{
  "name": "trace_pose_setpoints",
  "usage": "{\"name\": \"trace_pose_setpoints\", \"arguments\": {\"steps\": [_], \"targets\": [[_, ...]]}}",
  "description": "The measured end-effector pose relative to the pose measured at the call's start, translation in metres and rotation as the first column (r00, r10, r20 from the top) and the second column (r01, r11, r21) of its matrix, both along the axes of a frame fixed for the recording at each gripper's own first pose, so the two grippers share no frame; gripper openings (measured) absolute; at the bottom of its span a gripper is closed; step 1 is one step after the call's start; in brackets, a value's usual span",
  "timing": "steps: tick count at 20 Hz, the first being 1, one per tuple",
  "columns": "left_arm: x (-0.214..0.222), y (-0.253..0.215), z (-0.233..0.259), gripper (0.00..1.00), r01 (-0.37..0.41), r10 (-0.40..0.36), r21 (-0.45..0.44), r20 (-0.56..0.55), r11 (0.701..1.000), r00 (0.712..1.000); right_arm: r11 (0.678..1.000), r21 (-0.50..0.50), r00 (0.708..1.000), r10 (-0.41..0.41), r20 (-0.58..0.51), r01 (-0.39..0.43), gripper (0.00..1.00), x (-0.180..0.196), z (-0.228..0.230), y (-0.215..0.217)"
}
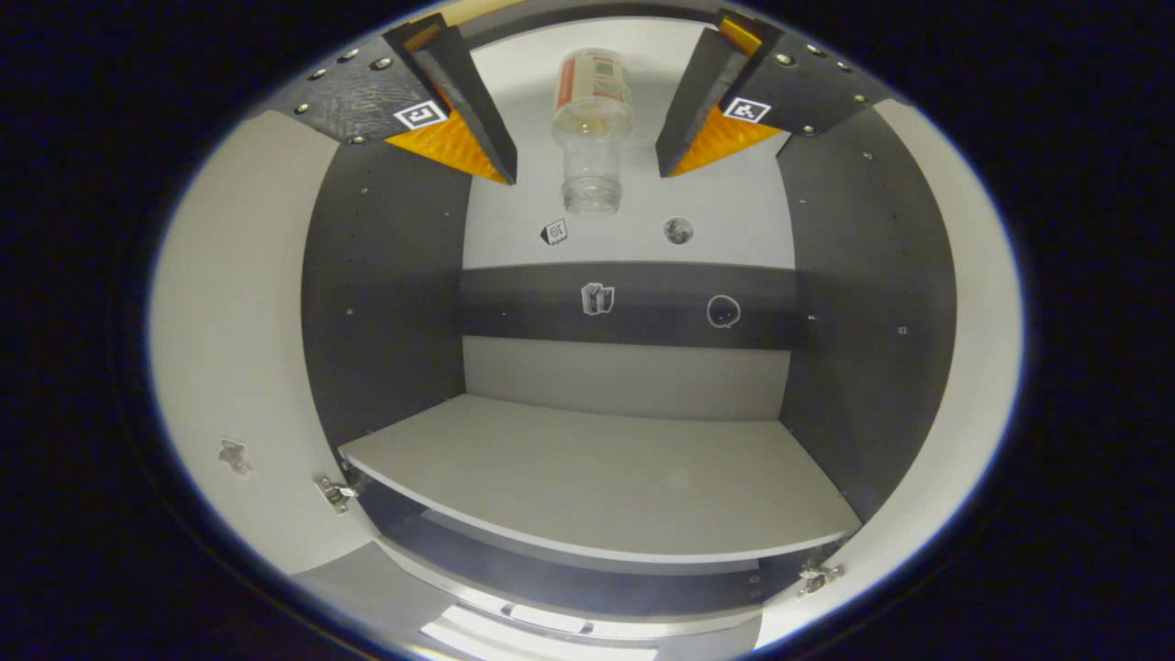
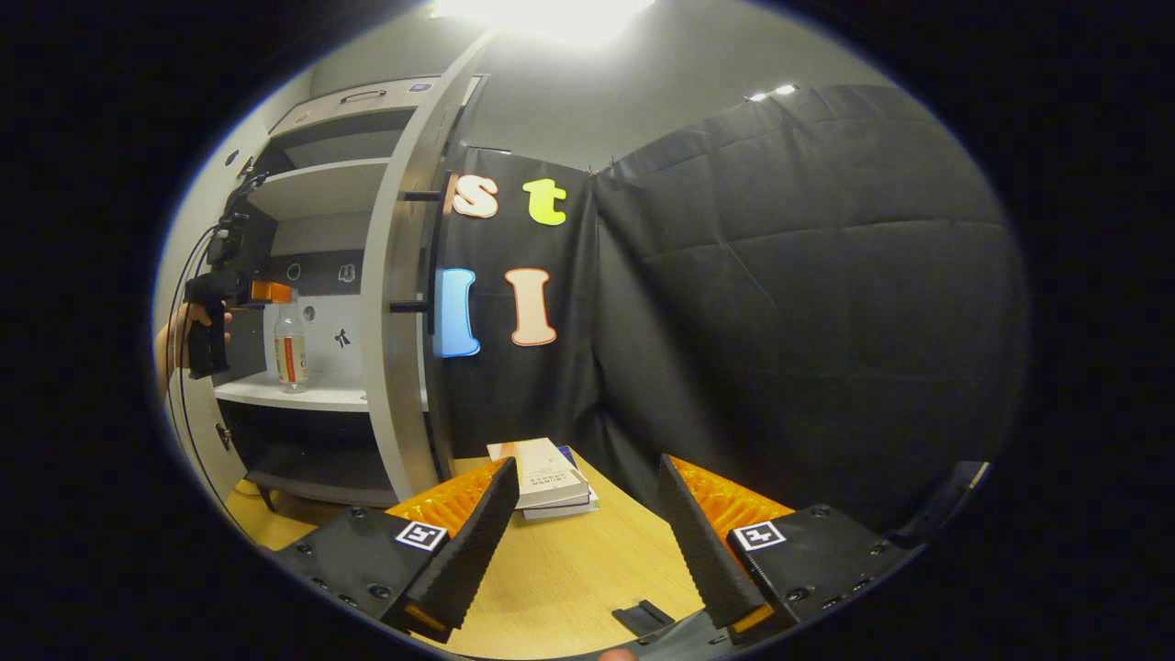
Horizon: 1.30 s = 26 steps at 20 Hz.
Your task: Grasp the bottle in the cabinet with the left hand and place it on the coaster, then close the right door with the right hand and the left door with the left hand.
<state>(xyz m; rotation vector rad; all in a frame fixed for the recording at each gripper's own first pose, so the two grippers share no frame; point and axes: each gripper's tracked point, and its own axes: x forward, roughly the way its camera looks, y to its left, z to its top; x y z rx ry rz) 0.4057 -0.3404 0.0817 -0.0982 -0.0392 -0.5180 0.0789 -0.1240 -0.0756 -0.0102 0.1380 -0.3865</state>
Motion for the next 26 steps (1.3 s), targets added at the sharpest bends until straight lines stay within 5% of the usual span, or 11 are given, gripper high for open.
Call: {"name": "trace_pose_setpoints", "arguments": {"steps": [9, 11, 14, 17, 26], "targets": [[0.037, -0.019, -0.011, 0.94, -0.005, 0.005, 0.079, -0.011, 0.997, 1.0, 0.999, 0.001, 0.999, -0.046, -0.002, 0.046, 0.97, -0.001, -0.002, -0.006], [0.042, -0.022, -0.017, 0.85, -0.006, 0.008, 0.101, -0.021, 0.995, 1.0, 0.999, -0.007, 0.999, -0.051, 0.003, 0.051, 0.97, -0.002, 0.0, -0.007], [0.047, -0.02, -0.021, 0.55, -0.02, 0.022, 0.104, -0.02, 0.994, 1.0, 0.998, -0.02, 0.999, -0.053, 0.001, 0.053, 0.97, -0.003, -0.001, -0.009], [0.041, -0.021, -0.019, 0.44, -0.001, 0.004, 0.087, -0.028, 0.996, 1.0, 0.999, -0.012, 0.999, -0.049, 0.001, 0.049, 0.97, -0.004, -0.001, -0.008], [-0.005, 0.006, 0.011, 0.44, -0.008, 0.008, 0.035, 0.012, 0.999, 1.0, 1.0, -0.006, 1.0, 0.029, 0.004, -0.029, 0.97, -0.006, -0.002, 0.0]]}}
